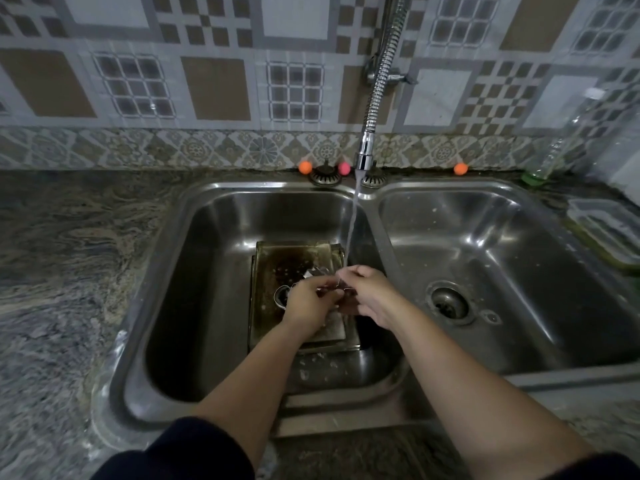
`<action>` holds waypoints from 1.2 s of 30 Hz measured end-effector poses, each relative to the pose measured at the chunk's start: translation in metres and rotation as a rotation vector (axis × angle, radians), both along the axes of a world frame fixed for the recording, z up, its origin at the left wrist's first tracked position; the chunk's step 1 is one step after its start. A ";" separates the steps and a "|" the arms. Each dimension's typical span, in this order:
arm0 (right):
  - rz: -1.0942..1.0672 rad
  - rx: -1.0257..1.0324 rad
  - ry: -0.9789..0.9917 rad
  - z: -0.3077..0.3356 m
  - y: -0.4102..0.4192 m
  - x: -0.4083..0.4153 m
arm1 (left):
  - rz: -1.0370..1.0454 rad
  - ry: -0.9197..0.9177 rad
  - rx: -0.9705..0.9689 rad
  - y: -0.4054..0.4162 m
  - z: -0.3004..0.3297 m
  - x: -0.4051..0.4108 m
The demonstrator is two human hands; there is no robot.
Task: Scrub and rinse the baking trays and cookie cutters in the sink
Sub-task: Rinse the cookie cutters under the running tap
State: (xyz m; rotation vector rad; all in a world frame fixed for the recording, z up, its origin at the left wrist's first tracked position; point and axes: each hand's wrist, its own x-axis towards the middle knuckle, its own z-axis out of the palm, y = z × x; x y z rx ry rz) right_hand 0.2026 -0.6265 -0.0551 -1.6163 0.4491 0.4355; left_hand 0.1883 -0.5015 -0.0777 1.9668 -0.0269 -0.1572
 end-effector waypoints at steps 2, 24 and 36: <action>-0.040 0.043 -0.051 0.000 0.000 0.000 | 0.076 0.090 -0.055 0.002 -0.001 0.000; 0.384 -0.536 -0.267 0.052 -0.082 0.002 | -0.002 -0.068 -0.243 -0.063 0.046 0.017; 0.001 -0.862 -0.020 -0.049 -0.253 0.033 | -0.224 -0.116 0.891 -0.136 0.006 0.009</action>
